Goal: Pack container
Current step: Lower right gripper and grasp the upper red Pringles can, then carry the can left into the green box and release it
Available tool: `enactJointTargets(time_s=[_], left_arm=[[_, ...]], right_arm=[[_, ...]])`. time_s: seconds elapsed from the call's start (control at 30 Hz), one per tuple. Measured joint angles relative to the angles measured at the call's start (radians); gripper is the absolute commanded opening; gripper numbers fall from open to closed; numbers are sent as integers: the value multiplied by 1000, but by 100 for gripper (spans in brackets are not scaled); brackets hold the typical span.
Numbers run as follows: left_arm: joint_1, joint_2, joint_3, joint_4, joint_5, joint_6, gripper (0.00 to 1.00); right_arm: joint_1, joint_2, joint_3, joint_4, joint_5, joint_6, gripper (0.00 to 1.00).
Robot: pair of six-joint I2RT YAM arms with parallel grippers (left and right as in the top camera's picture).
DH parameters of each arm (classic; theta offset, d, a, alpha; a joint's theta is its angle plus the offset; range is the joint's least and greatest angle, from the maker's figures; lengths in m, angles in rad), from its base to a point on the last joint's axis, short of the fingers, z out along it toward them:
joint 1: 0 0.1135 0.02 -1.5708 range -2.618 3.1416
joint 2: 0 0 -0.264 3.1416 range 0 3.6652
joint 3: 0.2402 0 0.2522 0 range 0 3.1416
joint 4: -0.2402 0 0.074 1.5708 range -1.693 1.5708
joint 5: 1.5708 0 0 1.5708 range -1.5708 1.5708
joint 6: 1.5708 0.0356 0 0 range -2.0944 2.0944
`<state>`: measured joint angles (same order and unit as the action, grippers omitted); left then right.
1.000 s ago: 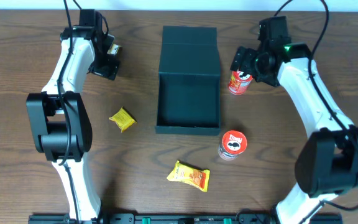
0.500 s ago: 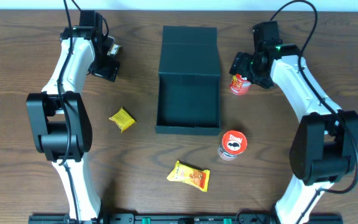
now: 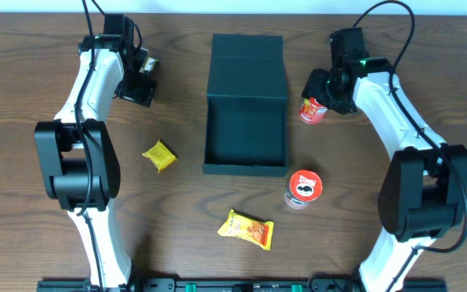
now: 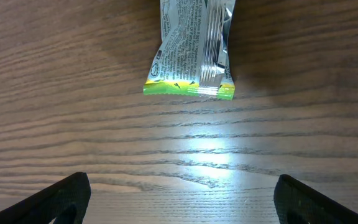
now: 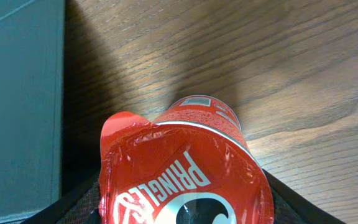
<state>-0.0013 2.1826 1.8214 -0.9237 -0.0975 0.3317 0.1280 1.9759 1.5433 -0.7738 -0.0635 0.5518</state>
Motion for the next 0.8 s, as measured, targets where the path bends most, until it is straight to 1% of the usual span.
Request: enactJointTargets(time_s=[0.1, 0.23, 0.33, 0.43, 0.63, 0.8], left_arm=[[0, 0, 0, -5, 0, -6, 96], [0, 0, 0, -11, 0, -14, 95], [0, 0, 0, -12, 1, -18, 95], [0, 0, 0, -12, 9, -22, 95], [0, 0, 1, -14, 24, -33, 95], [0, 0, 1, -16, 36, -45, 95]], right_arm=[[0, 0, 2, -6, -15, 0, 61], [0, 0, 10, -23, -38, 0, 61], [0, 0, 40, -85, -55, -4, 60], [0, 0, 121, -158, -61, -11, 59], [0, 0, 295, -313, -80, -28, 63], [0, 0, 402, -406, -161, -52, 60]])
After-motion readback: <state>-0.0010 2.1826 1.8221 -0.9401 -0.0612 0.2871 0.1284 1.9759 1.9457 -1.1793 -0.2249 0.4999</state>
